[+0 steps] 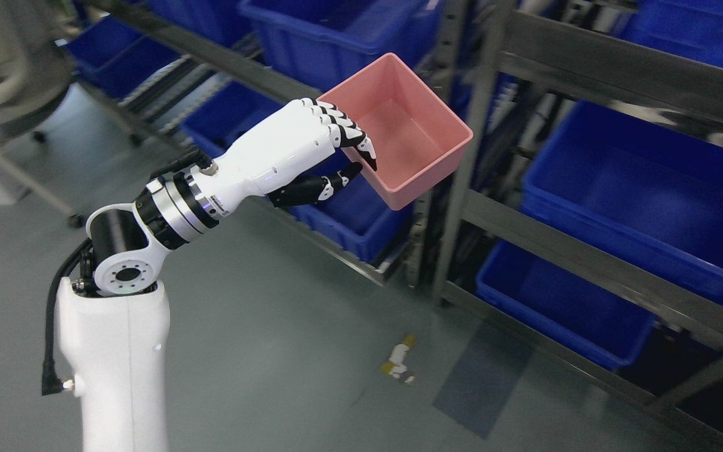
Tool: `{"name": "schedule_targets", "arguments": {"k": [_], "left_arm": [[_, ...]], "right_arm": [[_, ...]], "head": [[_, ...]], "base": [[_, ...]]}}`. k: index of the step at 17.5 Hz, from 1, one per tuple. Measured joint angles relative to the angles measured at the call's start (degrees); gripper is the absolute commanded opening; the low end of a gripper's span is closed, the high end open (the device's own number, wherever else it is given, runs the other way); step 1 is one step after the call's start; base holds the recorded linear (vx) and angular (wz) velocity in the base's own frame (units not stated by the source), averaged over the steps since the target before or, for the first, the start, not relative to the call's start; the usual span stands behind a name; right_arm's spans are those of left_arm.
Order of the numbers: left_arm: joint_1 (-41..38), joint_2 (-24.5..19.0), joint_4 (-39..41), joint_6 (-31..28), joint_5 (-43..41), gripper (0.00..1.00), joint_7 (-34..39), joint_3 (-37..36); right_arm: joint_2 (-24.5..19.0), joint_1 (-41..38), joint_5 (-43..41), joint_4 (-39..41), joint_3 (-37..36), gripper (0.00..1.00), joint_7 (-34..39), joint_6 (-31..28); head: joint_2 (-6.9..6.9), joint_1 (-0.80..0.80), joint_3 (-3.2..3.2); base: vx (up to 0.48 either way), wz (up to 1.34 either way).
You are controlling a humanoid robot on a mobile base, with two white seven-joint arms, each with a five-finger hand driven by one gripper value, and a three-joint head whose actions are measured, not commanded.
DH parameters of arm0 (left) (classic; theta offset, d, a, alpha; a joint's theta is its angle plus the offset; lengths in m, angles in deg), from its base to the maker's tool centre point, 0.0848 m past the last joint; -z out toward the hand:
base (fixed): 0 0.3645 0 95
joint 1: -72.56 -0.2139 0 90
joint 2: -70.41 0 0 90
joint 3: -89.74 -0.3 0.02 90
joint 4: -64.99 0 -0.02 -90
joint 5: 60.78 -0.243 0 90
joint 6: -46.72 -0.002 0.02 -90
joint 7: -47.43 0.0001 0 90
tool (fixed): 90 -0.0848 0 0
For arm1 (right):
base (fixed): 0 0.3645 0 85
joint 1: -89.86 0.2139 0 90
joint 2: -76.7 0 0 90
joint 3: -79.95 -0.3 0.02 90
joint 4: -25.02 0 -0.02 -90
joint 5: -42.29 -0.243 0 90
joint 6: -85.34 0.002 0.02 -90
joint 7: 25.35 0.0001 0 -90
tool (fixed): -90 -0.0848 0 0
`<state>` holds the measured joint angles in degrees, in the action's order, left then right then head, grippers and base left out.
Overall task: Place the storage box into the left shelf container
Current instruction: 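Hold the pink box up with the left hand while driving to the rack, then lower the pink box into the blue bin with the left hand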
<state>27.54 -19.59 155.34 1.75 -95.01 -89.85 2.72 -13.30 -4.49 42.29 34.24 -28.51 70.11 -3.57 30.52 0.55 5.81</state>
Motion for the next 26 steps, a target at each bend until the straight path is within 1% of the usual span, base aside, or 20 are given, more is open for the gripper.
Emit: {"name": "schedule_targets", "arguments": {"k": [8,14,18,22,26], "left_arm": [[-0.02,0.0,-0.04,0.0,0.08,0.01,-0.01,-0.67],[-0.26,0.0,-0.11,0.0,1.97,0.02,-0.01,-2.62],[-0.92,0.0,-0.27,0.0,5.05,0.02,0.05,-5.34],[-6.13,0.0,-1.65,0.0,7.49,0.03,-0.31,-8.27],[-12.22,0.0,-5.58,0.0,9.86,0.03,-0.49,-9.09]], "right_arm": [[0.0,0.03,0.0,0.0,0.0,1.0,0.01,-0.3],[0.0,0.05,0.0,0.01,0.0,1.0,0.05,0.02],[0.0,0.04,0.0,0.01,0.0,1.0,0.07,0.05],[0.0,0.05,0.0,0.01,0.0,1.0,0.11,0.07],[0.0,0.04,0.0,0.0,0.0,1.0,0.11,0.07]], "head": [[0.0,0.0,0.0],[-0.01,0.0,0.0],[-0.01,0.0,0.0],[-0.02,0.0,0.0],[-0.04,0.0,0.0]], "base": [[0.085,-0.98],[0.086,-0.31],[0.037,-0.11],[0.001,-0.01],[-0.002,0.0]]}}
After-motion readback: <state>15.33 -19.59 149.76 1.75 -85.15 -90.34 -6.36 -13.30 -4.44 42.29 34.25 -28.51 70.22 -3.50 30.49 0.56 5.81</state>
